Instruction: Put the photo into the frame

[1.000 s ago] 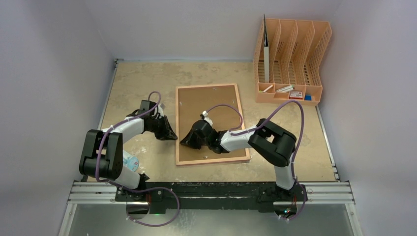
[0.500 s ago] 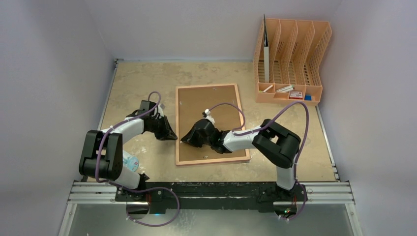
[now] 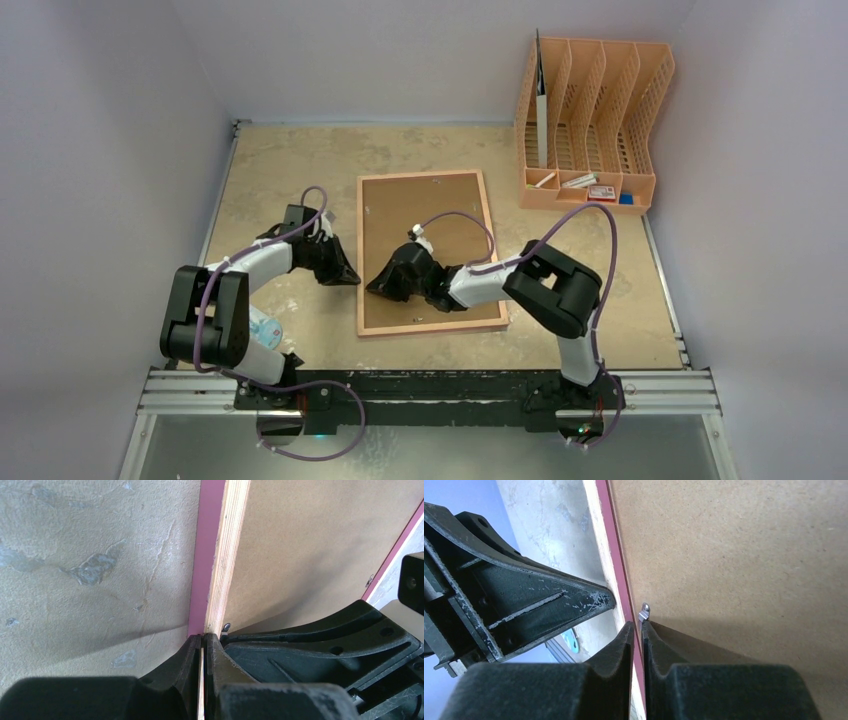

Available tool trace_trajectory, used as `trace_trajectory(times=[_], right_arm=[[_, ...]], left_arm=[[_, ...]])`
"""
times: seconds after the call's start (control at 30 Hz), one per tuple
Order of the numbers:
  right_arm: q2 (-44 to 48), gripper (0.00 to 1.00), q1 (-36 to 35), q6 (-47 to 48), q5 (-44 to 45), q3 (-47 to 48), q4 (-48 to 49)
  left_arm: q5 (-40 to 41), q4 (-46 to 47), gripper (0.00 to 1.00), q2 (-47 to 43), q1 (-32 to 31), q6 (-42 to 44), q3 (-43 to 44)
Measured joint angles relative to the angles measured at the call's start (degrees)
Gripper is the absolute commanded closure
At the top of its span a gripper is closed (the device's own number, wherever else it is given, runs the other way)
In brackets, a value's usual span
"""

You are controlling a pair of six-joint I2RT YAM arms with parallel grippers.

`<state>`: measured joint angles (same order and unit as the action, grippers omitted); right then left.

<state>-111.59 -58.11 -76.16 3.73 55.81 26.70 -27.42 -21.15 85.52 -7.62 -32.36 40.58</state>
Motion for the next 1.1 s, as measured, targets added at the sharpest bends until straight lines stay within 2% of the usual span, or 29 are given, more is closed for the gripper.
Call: trace_trajectory(times=[0.2, 0.8, 1.1], right_arm=[[-1.44, 0.95, 0.02, 0.04, -1.22, 0.87, 1.05], [-1.95, 0.97, 0.44, 1.66, -1.79, 1.09, 2.05], [-2.54, 0.96, 0.66, 3.85, -1.11, -1.57, 9.7]], left_arm=[[-0.02, 0.15, 1.0, -0.02, 0.0, -0.02, -0.09], [-0.2, 0.31, 1.0, -0.04, 0.09, -0.02, -0.22], [-0.26, 0.33, 1.0, -0.04, 0.09, -0.02, -0.22]])
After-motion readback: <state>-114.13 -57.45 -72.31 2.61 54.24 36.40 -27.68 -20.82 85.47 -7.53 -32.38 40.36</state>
